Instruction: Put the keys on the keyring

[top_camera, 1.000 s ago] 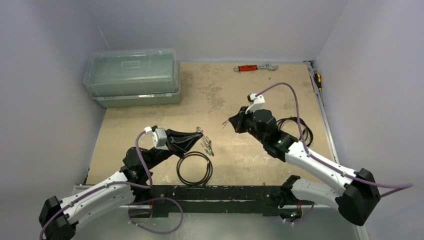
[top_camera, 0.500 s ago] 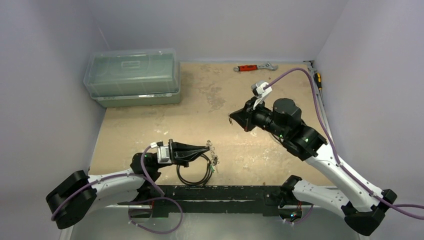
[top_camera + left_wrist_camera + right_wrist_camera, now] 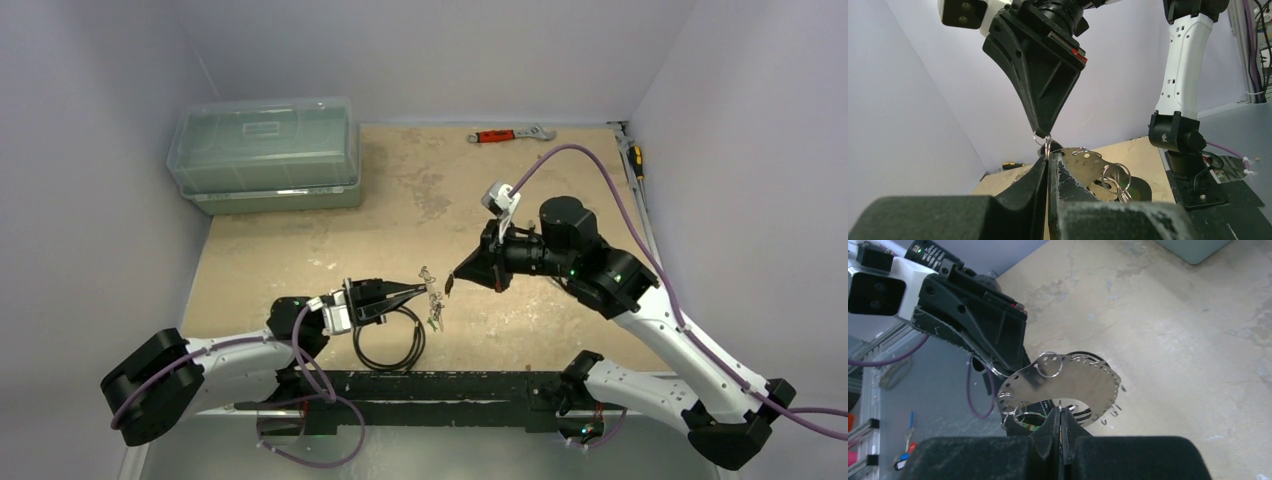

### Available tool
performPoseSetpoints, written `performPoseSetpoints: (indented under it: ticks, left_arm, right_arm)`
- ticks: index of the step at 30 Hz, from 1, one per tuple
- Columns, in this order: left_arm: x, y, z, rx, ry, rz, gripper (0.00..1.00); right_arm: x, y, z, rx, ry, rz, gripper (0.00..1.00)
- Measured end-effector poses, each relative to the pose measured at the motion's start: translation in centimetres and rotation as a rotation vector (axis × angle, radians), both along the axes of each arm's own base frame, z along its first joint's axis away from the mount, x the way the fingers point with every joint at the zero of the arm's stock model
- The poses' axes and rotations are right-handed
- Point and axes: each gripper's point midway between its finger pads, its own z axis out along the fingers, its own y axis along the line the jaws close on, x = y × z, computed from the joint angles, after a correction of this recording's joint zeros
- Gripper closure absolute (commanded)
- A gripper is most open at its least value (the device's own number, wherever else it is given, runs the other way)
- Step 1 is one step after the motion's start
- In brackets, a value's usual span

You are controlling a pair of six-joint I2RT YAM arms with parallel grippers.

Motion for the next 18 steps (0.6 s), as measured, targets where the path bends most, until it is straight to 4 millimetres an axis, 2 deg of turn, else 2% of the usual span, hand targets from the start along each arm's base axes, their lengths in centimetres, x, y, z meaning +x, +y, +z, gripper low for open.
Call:
performPoseSetpoints:
  ticks: [7,18]
  left_arm:
    - [0.4,-0.3,-0.2,0.015,-0.029,0.018,1.0]
    - [0.7,-0.7,-0.5,0.034,-0.03,0.023,1.0]
  right_arm:
    - [-1.9,0.9,-0.3,0.003,0.073,0.118,1.0]
    - [-3.0,2.0,-0.5,0.014,0.143,0.223,1.0]
